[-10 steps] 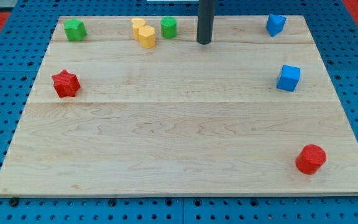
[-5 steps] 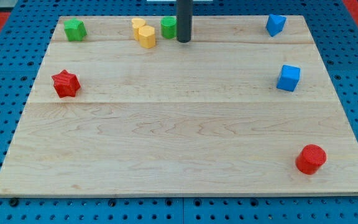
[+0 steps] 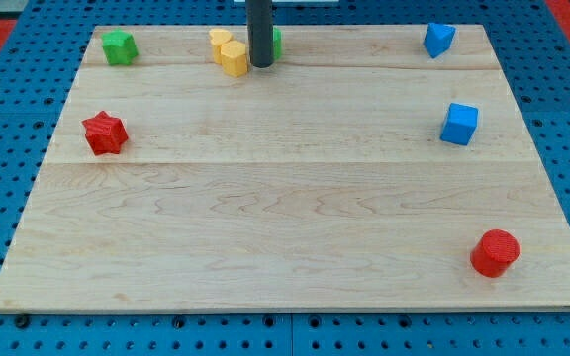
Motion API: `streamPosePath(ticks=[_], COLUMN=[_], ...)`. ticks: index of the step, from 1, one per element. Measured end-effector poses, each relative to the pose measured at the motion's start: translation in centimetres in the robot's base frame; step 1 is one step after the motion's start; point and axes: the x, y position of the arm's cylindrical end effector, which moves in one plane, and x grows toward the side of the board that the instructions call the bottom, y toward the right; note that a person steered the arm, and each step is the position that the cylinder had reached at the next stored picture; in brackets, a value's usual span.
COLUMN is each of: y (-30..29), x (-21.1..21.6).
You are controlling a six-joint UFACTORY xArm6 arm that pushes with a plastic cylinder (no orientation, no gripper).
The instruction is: Adjust the yellow heart to the left of the yellow hexagon
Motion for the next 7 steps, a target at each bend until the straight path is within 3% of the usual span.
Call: streamPosePath(ticks=[1, 3, 4, 7], y=[-3.1, -10.7, -10.7, -10.2], x=[3.9, 4.7, 4.6, -2.4])
